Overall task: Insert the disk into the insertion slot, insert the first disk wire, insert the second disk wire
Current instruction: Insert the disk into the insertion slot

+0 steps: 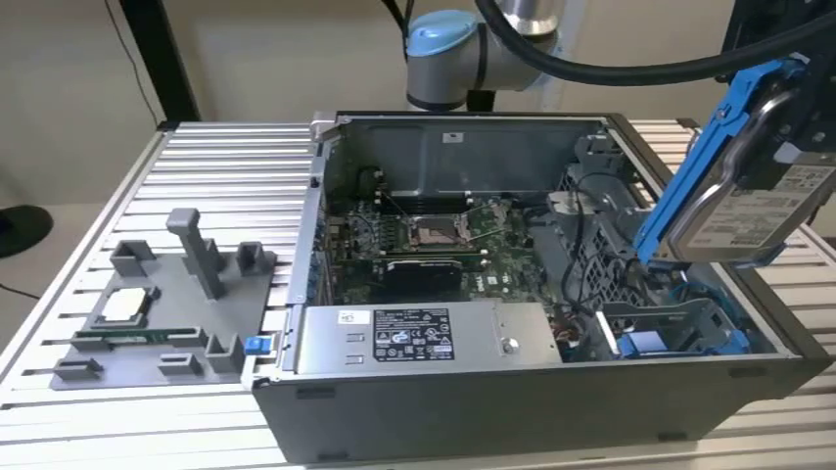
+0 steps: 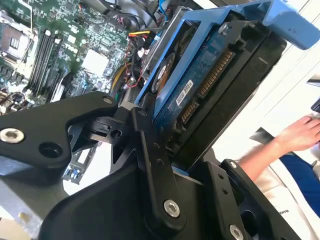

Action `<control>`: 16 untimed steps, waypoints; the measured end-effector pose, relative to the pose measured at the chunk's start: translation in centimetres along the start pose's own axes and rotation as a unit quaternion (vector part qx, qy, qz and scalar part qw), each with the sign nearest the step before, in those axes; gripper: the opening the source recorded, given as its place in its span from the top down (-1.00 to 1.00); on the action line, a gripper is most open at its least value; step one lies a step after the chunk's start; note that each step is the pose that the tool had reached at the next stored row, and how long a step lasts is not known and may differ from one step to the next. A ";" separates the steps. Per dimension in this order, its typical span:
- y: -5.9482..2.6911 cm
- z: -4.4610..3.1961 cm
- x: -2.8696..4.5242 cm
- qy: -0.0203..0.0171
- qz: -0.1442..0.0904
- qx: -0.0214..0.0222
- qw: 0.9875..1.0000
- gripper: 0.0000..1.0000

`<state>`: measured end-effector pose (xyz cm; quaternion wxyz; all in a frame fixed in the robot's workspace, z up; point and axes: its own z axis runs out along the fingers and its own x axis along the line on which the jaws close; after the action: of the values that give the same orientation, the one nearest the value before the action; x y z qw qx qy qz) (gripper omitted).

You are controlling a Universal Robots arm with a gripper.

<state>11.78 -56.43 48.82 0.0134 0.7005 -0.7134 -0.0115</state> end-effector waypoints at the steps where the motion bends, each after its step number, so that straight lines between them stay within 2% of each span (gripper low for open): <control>1: -0.01 0.18 0.00 0.000 0.000 0.000 1.000 1.00; 7: -0.04 1.13 0.17 -0.001 0.000 0.002 1.000 1.00; 16: -0.09 2.20 0.90 -0.001 0.000 0.002 1.000 1.00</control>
<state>11.77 -57.34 46.61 0.0119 0.7006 -0.7134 -0.0108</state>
